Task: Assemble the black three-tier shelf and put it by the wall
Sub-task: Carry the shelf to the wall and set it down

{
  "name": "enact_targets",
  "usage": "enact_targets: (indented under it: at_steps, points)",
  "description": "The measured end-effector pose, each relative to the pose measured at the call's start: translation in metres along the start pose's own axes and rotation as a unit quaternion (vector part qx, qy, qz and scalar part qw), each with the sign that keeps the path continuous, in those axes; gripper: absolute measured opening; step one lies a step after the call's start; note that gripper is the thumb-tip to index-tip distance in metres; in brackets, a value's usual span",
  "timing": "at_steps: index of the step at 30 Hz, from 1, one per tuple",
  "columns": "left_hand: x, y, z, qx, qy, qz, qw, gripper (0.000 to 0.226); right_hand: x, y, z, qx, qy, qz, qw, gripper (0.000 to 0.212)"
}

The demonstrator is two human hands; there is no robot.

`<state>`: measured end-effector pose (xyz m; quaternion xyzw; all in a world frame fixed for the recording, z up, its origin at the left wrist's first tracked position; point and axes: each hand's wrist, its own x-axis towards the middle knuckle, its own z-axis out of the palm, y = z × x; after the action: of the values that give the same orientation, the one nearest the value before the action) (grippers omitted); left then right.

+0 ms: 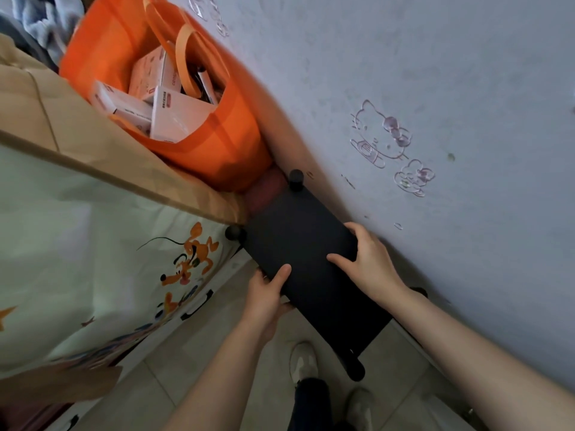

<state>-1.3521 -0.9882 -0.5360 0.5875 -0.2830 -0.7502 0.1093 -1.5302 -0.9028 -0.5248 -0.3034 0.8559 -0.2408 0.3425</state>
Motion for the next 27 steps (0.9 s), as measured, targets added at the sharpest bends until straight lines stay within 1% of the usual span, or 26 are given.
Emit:
enact_targets:
  at_steps: [2,5,8,11,13,17,19,20,21,23,24,25,26,27]
  points:
    - [0.002,0.001,-0.001,-0.005,0.001,0.002,1.0,0.037,0.003,-0.001,0.0,0.006,0.004,-0.009,1.0,0.067]
    - [0.004,0.002,-0.003,-0.017,-0.004,0.001,1.0,0.027,0.006,-0.004,0.0,0.003,-0.007,-0.017,1.0,0.065]
    - [0.005,0.001,-0.003,-0.014,-0.006,0.003,1.0,0.023,0.006,-0.006,-0.005,-0.023,-0.018,-0.024,0.999,0.063]
    - [0.005,-0.001,-0.003,-0.006,0.004,-0.001,1.0,0.031,-0.002,-0.006,-0.015,-0.079,-0.021,-0.024,0.996,0.06]
    - [0.004,-0.003,-0.002,0.006,0.016,-0.01,1.0,0.031,-0.013,-0.003,-0.025,-0.122,-0.023,-0.007,0.992,0.058]
    - [-0.004,-0.011,0.008,0.019,0.034,-0.019,0.999,0.039,-0.048,0.012,-0.043,-0.237,-0.037,0.016,0.971,0.045]
    - [-0.013,-0.018,0.014,0.027,0.028,-0.016,0.999,0.042,-0.064,0.019,-0.048,-0.259,-0.039,0.045,0.964,0.04]
    - [-0.019,-0.022,0.016,0.034,0.021,-0.017,0.999,0.044,-0.07,0.024,-0.05,-0.237,-0.034,0.071,0.968,0.04]
    - [-0.024,-0.027,0.018,0.044,0.014,-0.024,0.999,0.047,-0.074,0.027,-0.052,-0.189,-0.024,0.101,0.976,0.038]
    - [-0.037,-0.037,0.023,0.078,0.002,-0.051,0.996,0.056,-0.078,0.032,-0.056,-0.04,-0.011,0.169,0.985,0.032]
    - [-0.043,-0.042,0.025,0.088,-0.004,-0.069,0.994,0.061,-0.079,0.034,-0.056,0.056,-0.019,0.218,0.974,0.032]
    - [-0.049,-0.046,0.027,0.089,-0.011,-0.09,0.992,0.064,-0.077,0.033,-0.054,0.168,-0.031,0.275,0.946,0.034]
    - [-0.055,-0.052,0.029,0.084,-0.021,-0.115,0.99,0.067,-0.076,0.034,-0.05,0.277,-0.05,0.326,0.902,0.04]
    - [-0.06,-0.057,0.031,0.077,-0.034,-0.142,0.986,0.067,-0.073,0.035,-0.047,0.356,-0.067,0.357,0.861,0.046]
